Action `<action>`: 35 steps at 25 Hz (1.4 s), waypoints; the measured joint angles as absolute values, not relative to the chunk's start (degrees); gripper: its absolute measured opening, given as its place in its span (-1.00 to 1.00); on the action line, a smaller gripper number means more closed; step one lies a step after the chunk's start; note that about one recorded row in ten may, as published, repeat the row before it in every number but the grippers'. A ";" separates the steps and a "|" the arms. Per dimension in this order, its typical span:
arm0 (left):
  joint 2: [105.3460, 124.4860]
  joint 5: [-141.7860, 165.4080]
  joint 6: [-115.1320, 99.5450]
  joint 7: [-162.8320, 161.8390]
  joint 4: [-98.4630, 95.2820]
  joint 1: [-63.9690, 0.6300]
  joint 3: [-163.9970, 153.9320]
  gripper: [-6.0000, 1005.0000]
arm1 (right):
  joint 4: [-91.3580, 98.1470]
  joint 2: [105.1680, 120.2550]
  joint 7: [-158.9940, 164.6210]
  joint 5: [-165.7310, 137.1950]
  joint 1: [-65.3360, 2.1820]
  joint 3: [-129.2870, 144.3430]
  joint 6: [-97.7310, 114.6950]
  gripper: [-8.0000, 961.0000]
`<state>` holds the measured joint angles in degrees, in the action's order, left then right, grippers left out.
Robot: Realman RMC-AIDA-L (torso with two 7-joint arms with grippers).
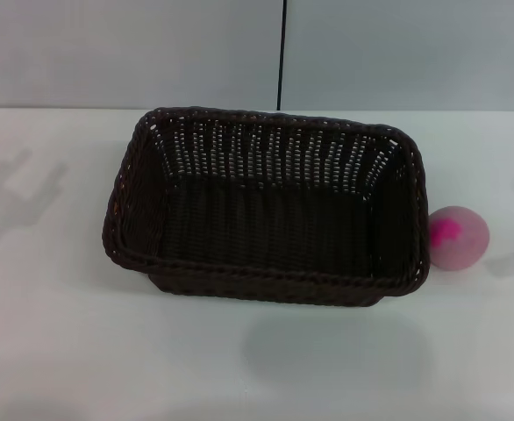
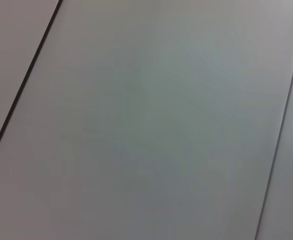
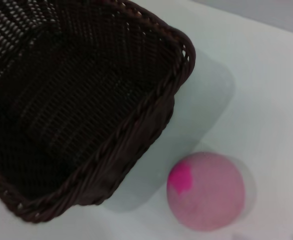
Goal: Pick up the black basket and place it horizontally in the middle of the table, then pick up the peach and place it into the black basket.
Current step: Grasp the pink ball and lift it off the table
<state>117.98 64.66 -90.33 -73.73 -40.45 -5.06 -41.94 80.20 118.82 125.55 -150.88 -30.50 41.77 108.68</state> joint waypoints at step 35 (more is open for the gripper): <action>117.63 66.62 -89.26 -70.55 -36.47 -6.95 -41.84 0.40 | 77.17 118.78 129.05 -140.04 -25.57 46.70 86.90 -0.56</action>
<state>117.63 66.62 -89.26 -70.55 -36.47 -6.95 -41.84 77.17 118.78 129.05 -140.04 -25.57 46.70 86.90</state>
